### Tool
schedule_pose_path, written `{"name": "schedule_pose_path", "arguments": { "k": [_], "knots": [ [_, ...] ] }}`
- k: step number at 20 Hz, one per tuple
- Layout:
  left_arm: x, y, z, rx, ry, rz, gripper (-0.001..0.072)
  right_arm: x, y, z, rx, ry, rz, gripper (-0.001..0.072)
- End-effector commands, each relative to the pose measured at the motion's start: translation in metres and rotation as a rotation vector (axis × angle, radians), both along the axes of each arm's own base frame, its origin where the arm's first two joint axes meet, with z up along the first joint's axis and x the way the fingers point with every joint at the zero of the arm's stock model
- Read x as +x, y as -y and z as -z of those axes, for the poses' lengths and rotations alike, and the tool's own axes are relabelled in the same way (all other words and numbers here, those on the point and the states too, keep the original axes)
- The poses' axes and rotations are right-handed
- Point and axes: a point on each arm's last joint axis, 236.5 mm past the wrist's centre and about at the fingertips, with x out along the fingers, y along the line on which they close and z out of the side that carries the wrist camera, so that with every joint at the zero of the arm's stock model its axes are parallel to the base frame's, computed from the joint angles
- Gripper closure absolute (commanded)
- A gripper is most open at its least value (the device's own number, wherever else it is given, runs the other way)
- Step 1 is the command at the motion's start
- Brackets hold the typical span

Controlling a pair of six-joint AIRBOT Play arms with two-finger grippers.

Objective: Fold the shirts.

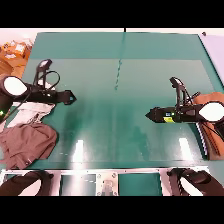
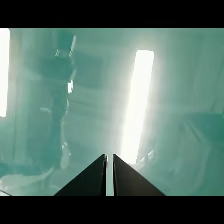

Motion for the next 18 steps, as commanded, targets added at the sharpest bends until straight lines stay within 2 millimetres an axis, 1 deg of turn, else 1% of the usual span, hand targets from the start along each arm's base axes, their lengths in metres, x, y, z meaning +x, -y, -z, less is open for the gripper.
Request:
{"name": "schedule_pose_path", "arguments": {
  "k": [1, 2, 3, 5, 6, 7, 8, 10, 12, 13, 14, 15, 16, 17, 18],
  "knots": [
    [0.051, -0.09, -0.015, 0.401, 0.24, -0.104, -0.0013, 0.015, 0.001, -0.006, 0.012, 0.058, 0.033, 0.0641],
    [0.054, -0.117, -0.012, 0.486, 0.232, -0.144, -0.0013, 0.018, 0.001, -0.008, 0.014, 0.071, 0.039, 0.0641],
    [0.049, -0.143, 0.0, 0.496, 0.172, -0.218, -0.0013, 0.021, 0.002, -0.009, 0.016, 0.085, 0.046, 0.0641],
    [0.031, -0.194, 0.035, 0.515, 0.009, -0.331, -0.0013, 0.029, 0.003, -0.013, 0.017, 0.118, 0.063, 0.0641],
    [0.023, -0.216, 0.049, 0.51, -0.051, -0.384, -0.0013, 0.033, 0.004, -0.015, 0.02, 0.135, 0.072, 0.0641],
    [0.017, -0.233, 0.061, 0.486, -0.096, -0.436, -0.0013, 0.036, 0.004, -0.017, 0.021, 0.147, 0.078, 0.0641],
    [0.013, -0.245, 0.073, 0.462, -0.128, -0.476, 0.0001, 0.037, 0.004, -0.018, 0.022, 0.154, 0.082, 0.0641],
    [0.014, -0.254, 0.093, 0.418, -0.161, -0.518, 0.0001, 0.038, 0.005, -0.019, 0.023, 0.159, 0.085, 0.0641],
    [0.019, -0.252, 0.117, 0.394, -0.189, -0.515, 0.0002, 0.04, 0.005, -0.019, 0.024, 0.165, 0.088, 0.0641],
    [0.02, -0.248, 0.127, 0.373, -0.206, -0.512, 0.0003, 0.041, 0.005, -0.02, 0.024, 0.17, 0.09, 0.0641],
    [0.02, -0.243, 0.137, 0.348, -0.226, -0.509, 0.0019, 0.042, 0.006, -0.021, 0.024, 0.176, 0.093, 0.0631],
    [0.02, -0.237, 0.143, 0.316, -0.244, -0.518, 0.0357, 0.044, 0.007, -0.022, 0.023, 0.185, 0.098, 0.063],
    [0.018, -0.233, 0.143, 0.301, -0.256, -0.515, 0.0677, 0.047, 0.007, -0.023, 0.026, 0.194, 0.106, 0.0631],
    [0.019, -0.229, 0.139, 0.291, -0.261, -0.491, 0.0689, 0.049, 0.007, -0.025, 0.027, 0.205, 0.111, 0.0631],
    [0.024, -0.226, 0.129, 0.28, -0.256, -0.471, 0.069, 0.049, 0.008, -0.025, 0.028, 0.207, 0.112, 0.0633]
  ]
}}
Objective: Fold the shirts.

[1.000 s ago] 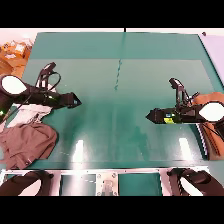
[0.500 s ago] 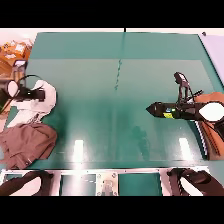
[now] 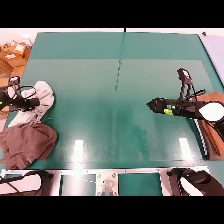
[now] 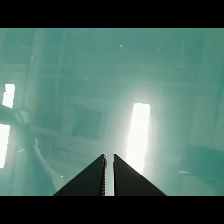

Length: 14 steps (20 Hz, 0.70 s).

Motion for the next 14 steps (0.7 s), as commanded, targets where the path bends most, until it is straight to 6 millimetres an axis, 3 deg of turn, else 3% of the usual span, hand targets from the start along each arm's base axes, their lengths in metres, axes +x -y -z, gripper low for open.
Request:
{"name": "schedule_pose_path", "arguments": {
  "k": [1, 4, 6, 8, 10, 12, 14],
  "knots": [
    [0.009, 0.013, -0.014, -0.069, -0.002, 0.029, 0.069, 0.005, 0.001, -0.003, 0.004, 0.021, 0.015, 0.0635],
    [0.044, 0.031, -0.095, -0.049, 0.118, 0.115, 0.0691, 0.004, 0.005, -0.001, 0.006, 0.004, 0.027, 0.0635],
    [0.063, 0.067, -0.16, -0.048, 0.239, 0.195, 0.069, 0.007, 0.019, 0.0, 0.011, -0.009, 0.069, 0.0635],
    [0.07, 0.125, -0.216, -0.076, 0.352, 0.312, 0.069, 0.011, 0.038, 0.0, 0.019, -0.029, 0.127, 0.0635],
    [0.064, 0.193, -0.255, -0.117, 0.437, 0.455, 0.0689, 0.01, 0.06, -0.001, 0.018, -0.062, 0.177, 0.0635],
    [0.051, 0.268, -0.275, -0.216, 0.493, 0.59, 0.0689, 0.01, 0.078, -0.004, 0.016, -0.076, 0.217, 0.0635],
    [0.029, 0.33, -0.269, -0.289, 0.467, 0.708, 0.0689, 0.01, 0.089, -0.005, 0.018, -0.083, 0.248, 0.0635]
  ]
}}
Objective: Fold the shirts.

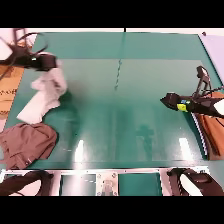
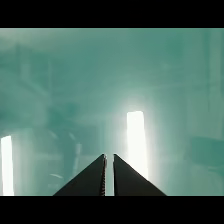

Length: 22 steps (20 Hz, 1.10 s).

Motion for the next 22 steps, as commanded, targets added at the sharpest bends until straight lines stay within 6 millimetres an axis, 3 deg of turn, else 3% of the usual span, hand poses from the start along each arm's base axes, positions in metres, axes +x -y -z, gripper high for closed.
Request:
{"name": "schedule_pose_path", "arguments": {
  "k": [1, 4, 6, 7, 8, 10, 11, 13, 16, 19, 22],
  "knots": [
    [-0.042, 0.112, -0.011, -0.087, -0.006, 0.233, 0.0689, -0.004, 0.02, 0.0, 0.004, -0.035, 0.045, 0.0635],
    [-0.082, 0.175, 0.044, -0.09, -0.15, 0.331, 0.0689, -0.011, 0.017, 0.004, 0.006, -0.065, 0.026, 0.0635],
    [-0.119, 0.214, 0.085, -0.108, -0.278, 0.41, 0.0685, -0.017, 0.015, 0.007, 0.009, -0.091, 0.012, 0.0625],
    [-0.139, 0.23, 0.103, -0.117, -0.346, 0.447, 0.0416, -0.019, 0.014, 0.008, 0.011, -0.101, 0.007, 0.0533],
    [-0.153, 0.238, 0.115, -0.113, -0.397, 0.469, -0.0013, -0.021, 0.013, 0.009, 0.011, -0.108, 0.003, 0.0397],
    [-0.16, 0.232, 0.127, -0.084, -0.456, 0.467, -0.0008, -0.021, 0.013, 0.009, 0.011, -0.11, 0.002, 0.0357],
    [-0.154, 0.221, 0.128, -0.064, -0.463, 0.45, -0.0008, -0.021, 0.014, 0.009, 0.011, -0.11, 0.007, 0.0358],
    [-0.128, 0.177, 0.127, 0.006, -0.476, 0.375, -0.0008, -0.019, 0.017, 0.013, 0.012, -0.119, 0.017, 0.0358],
    [-0.072, 0.084, 0.126, 0.063, -0.472, 0.164, -0.0008, -0.01, 0.023, 0.033, 0.022, -0.171, 0.038, 0.036],
    [-0.024, -0.013, 0.13, 0.026, -0.442, -0.068, -0.0008, 0.006, 0.019, 0.069, 0.055, -0.236, 0.03, 0.0362],
    [-0.008, -0.081, 0.151, 0.008, -0.476, -0.201, -0.0008, 0.031, -0.001, 0.099, 0.162, -0.248, 0.023, 0.0363]
  ]
}}
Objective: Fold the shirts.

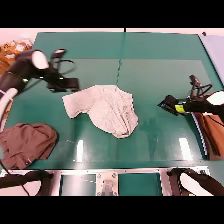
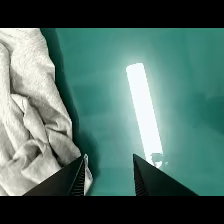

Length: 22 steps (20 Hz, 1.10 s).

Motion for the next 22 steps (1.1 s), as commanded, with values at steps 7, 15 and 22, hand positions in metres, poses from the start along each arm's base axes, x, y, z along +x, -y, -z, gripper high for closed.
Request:
{"name": "schedule_pose_path", "arguments": {
  "k": [7, 15, 22],
  "knots": [
    [0.009, -0.076, 0.101, -0.052, -0.233, -0.156, -0.0007, 0.061, -0.077, 0.06, 0.172, -0.033, -0.112, 0.0364],
    [0.016, -0.01, 0.13, -0.365, -0.313, -0.143, -0.0006, 0.092, -0.118, 0.092, 0.173, -0.07, -0.203, 0.043],
    [0.044, 0.049, 0.061, -0.687, -0.123, 0.03, 0.069, 0.095, -0.149, 0.079, 0.185, -0.027, -0.297, 0.0701]
  ]
}}
